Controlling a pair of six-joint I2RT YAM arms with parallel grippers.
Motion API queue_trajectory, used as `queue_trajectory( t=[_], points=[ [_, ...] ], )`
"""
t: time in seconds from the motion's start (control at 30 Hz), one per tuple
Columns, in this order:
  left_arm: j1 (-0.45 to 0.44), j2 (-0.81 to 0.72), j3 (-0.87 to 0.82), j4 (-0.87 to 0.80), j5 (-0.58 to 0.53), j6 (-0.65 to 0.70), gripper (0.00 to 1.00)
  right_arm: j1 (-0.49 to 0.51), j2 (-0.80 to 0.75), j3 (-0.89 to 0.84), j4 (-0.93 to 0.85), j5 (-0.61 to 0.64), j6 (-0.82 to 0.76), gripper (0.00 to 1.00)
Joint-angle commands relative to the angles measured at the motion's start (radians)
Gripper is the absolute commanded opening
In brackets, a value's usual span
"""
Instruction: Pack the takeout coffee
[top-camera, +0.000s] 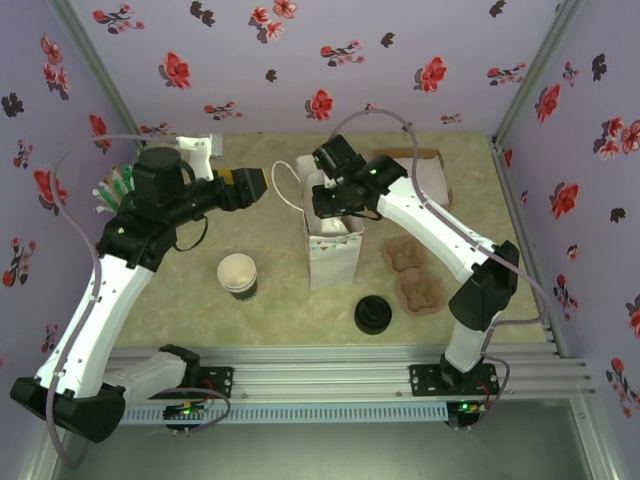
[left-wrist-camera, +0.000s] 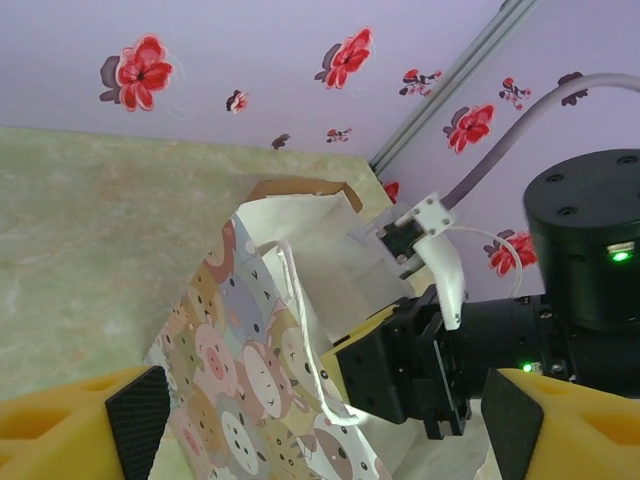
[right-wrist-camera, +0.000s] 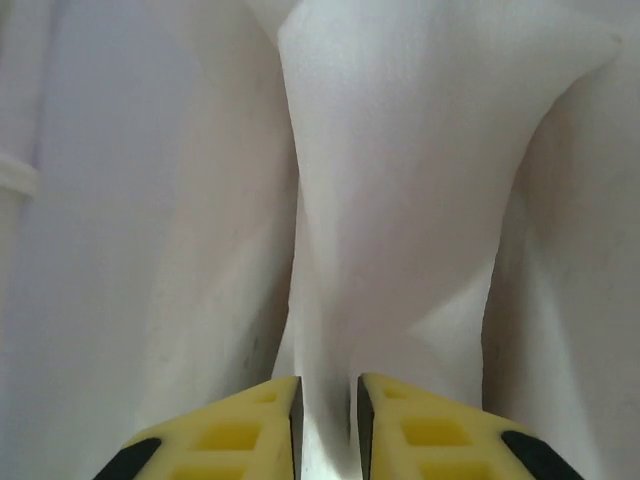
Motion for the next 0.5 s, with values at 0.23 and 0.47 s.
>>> queue_trajectory(
  t=[0.23,0.47],
  points=[
    [-0.006,-0.089,-0.048,0.031,-0.045,0.019,0.88,0.007,-0.111,0.046,0.007,0.032,-0.012,0.46],
    [-0.006,-0.218,-0.149,0.112,-0.123,0.009,0.93,0.010,-0.297,-0.095,0.164,0.017,-0.010,0.64]
  ],
)
